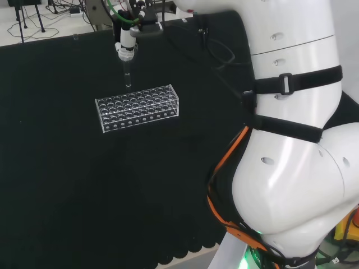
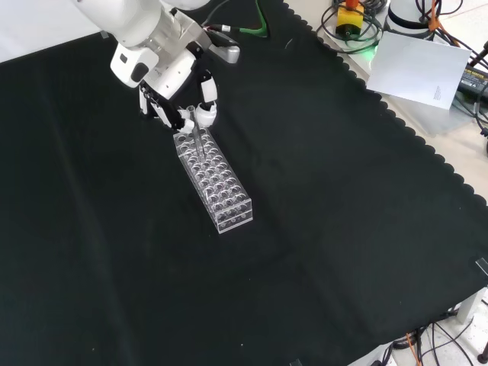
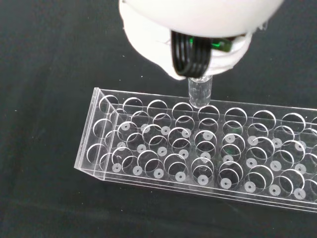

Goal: Put the test tube back in the rack.

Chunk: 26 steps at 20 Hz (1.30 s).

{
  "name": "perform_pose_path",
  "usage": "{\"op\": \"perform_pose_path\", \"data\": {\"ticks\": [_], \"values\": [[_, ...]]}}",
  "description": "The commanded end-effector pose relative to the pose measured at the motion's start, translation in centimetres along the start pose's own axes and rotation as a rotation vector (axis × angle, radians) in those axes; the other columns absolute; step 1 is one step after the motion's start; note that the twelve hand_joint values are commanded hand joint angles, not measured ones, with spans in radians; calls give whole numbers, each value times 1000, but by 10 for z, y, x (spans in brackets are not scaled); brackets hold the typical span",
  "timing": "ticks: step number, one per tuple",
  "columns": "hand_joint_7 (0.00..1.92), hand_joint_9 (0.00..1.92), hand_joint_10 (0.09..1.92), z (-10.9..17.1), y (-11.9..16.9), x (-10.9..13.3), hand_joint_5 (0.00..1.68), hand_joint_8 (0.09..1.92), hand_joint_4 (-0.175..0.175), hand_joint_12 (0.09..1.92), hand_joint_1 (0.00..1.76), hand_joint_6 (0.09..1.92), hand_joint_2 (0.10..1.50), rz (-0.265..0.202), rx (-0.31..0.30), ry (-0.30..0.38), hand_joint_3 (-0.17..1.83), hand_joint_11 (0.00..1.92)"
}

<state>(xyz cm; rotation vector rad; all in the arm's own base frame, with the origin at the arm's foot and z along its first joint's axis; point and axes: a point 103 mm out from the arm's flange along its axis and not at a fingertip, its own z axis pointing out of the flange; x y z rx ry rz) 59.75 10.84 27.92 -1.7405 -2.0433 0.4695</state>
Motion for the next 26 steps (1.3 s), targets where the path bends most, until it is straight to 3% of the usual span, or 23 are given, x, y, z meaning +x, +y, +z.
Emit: {"op": "perform_pose_path", "data": {"ticks": [1, 26], "values": [[1378, 1436, 164, 7, 9, 5, 1310, 772, -175, 1238, 1433, 570, 594, -6, 13, 2, 693, 730], [1379, 1438, 159, 21, 17, -4, 1311, 771, -175, 1237, 1433, 569, 594, -3, 42, 7, 694, 732]]}}
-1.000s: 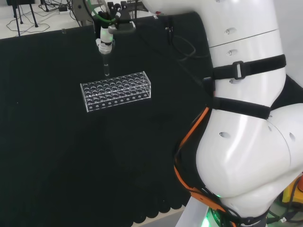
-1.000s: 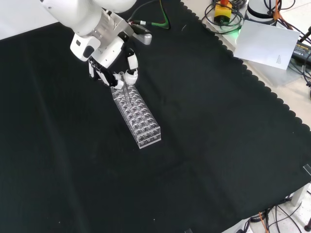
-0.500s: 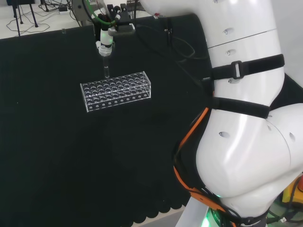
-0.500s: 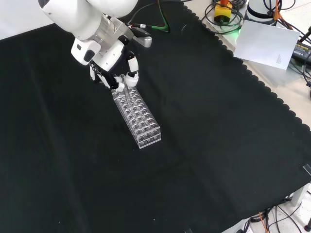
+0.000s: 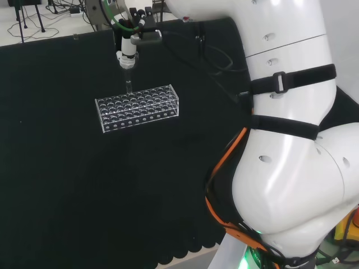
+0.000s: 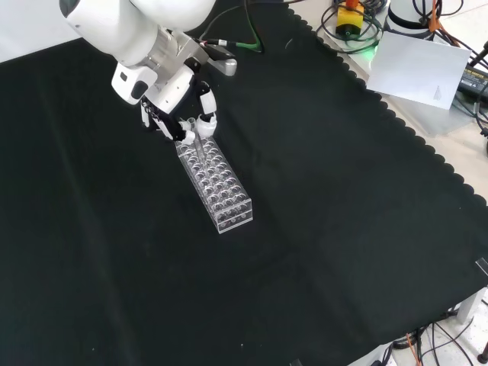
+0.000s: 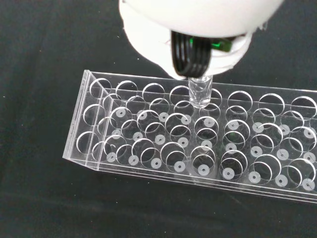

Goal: Put the test tube back in the rack.

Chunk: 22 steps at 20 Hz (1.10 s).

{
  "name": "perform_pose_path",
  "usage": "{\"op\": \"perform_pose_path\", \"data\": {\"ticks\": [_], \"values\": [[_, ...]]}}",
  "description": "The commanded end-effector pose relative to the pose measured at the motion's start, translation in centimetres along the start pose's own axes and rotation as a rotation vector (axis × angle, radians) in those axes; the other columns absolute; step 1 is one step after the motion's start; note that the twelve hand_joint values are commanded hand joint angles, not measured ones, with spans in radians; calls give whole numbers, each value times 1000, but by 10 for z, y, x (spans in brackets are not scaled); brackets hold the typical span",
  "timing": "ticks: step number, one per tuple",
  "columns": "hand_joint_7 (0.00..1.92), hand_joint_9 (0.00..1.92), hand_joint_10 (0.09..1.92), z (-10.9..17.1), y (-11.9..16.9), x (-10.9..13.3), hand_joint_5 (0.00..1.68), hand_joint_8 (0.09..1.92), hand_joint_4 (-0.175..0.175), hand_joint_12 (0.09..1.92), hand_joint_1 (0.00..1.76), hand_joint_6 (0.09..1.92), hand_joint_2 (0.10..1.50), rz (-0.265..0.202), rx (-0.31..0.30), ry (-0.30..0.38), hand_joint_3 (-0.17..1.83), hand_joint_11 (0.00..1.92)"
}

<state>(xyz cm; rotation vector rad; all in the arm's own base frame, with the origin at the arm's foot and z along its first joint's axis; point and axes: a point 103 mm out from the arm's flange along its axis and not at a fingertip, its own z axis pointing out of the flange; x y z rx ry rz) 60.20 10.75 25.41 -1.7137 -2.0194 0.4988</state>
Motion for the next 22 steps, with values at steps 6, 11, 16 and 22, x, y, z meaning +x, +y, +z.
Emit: {"op": "perform_pose_path", "data": {"ticks": [6, 11, 16, 22], "values": [[1379, 1439, 158, 3, 4, 0, 1311, 771, -175, 1237, 1433, 569, 593, 5, 18, -1, 694, 732], [1379, 1439, 157, 6, 8, -1, 1311, 771, -175, 1237, 1433, 569, 593, 5, 27, 6, 694, 732], [1380, 1439, 156, 12, 15, -1, 1312, 770, -175, 1237, 1433, 568, 593, 0, 29, 11, 694, 732], [1380, 1440, 154, 16, 19, 0, 1312, 770, -175, 1237, 1433, 568, 593, -2, 34, 14, 694, 732]]}}
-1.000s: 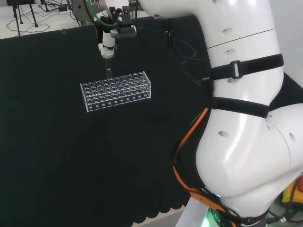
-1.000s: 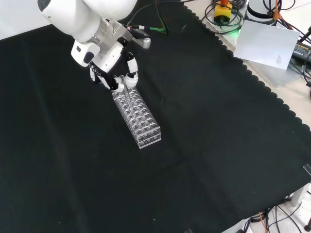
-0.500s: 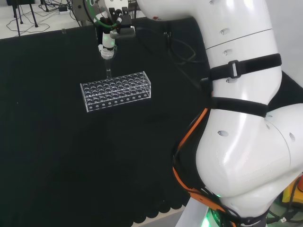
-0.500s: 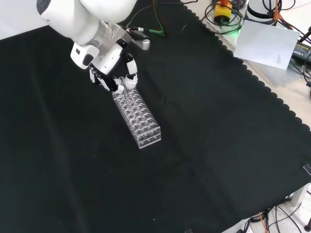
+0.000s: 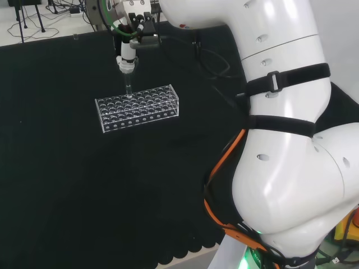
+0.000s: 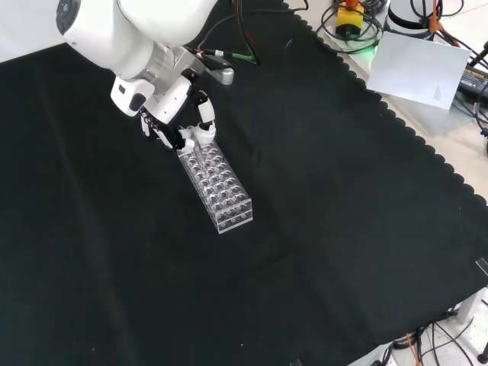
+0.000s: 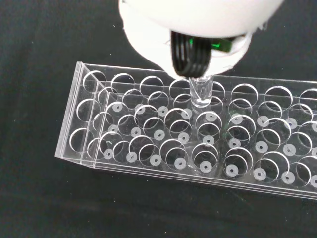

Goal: Put the test tube back in the rack.

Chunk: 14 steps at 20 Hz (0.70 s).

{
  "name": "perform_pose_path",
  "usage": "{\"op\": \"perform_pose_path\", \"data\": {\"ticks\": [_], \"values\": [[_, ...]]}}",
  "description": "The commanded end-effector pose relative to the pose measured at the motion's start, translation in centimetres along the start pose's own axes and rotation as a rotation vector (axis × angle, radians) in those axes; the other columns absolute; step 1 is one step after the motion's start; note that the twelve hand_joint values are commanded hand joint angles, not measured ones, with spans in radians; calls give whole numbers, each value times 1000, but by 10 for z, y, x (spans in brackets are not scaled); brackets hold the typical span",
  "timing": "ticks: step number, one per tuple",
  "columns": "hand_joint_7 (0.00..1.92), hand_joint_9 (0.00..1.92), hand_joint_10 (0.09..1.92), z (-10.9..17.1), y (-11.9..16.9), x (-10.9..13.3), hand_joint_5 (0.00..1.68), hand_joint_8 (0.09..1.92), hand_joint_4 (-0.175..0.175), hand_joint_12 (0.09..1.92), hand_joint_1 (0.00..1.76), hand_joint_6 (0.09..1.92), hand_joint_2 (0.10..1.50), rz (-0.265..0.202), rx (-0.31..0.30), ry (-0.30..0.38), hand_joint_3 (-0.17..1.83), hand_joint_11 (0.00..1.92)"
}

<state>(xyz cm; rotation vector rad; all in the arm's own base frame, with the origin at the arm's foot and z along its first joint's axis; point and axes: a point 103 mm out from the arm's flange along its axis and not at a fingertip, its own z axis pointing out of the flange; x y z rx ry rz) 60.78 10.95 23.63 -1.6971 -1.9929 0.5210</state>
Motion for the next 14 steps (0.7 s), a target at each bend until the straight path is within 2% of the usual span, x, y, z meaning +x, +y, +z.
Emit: {"op": "perform_pose_path", "data": {"ticks": [1, 14], "values": [[1380, 1440, 154, 4, 5, 0, 1312, 770, -175, 1237, 1433, 568, 593, -6, 2, 4, 694, 732], [1380, 1441, 152, -11, 1, -8, 1312, 769, -175, 1236, 1433, 567, 593, -5, -23, -3, 694, 732]]}}
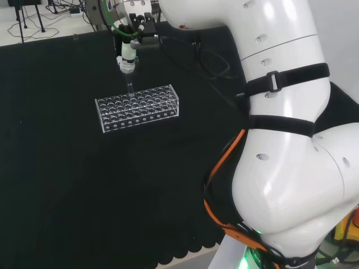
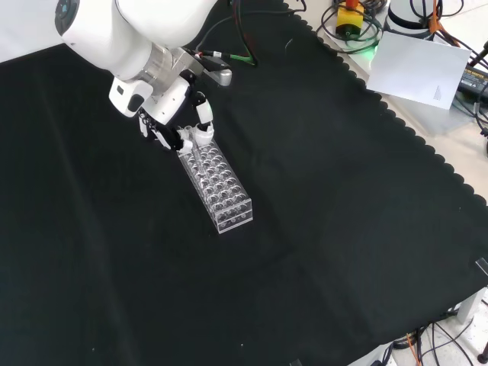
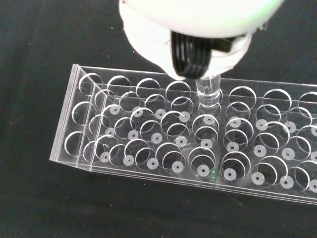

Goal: Put the test tube back in the rack.

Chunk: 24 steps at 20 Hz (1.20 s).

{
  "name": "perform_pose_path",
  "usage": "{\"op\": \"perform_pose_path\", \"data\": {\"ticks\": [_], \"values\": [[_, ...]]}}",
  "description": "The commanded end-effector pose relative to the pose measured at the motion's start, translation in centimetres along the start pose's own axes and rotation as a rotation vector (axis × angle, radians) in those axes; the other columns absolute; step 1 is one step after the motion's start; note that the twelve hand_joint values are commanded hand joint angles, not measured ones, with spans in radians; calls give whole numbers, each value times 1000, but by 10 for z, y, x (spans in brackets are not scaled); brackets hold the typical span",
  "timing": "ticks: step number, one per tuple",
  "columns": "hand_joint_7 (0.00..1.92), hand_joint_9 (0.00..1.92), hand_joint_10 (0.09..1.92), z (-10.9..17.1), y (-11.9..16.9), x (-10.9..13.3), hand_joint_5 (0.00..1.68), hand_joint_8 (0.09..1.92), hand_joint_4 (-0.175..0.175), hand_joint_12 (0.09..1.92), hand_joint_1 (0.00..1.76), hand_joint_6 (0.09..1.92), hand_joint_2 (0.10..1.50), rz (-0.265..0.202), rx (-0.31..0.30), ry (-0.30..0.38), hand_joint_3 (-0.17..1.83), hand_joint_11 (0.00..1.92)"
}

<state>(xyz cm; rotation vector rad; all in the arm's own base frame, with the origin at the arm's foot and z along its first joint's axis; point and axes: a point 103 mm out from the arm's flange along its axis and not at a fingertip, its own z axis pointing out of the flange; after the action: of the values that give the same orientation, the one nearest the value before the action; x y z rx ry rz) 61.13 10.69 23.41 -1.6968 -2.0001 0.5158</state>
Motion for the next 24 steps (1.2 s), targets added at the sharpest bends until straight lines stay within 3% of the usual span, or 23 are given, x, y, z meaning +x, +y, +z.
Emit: {"op": "perform_pose_path", "data": {"ticks": [1, 24], "values": [[1380, 1441, 152, -10, -2, -5, 1312, 769, -175, 1236, 1433, 567, 593, -2, -17, 0, 694, 732], [1382, 1443, 149, -4, 1, -1, 1314, 766, -175, 1236, 1434, 565, 592, -4, -2, 17, 695, 732]]}}
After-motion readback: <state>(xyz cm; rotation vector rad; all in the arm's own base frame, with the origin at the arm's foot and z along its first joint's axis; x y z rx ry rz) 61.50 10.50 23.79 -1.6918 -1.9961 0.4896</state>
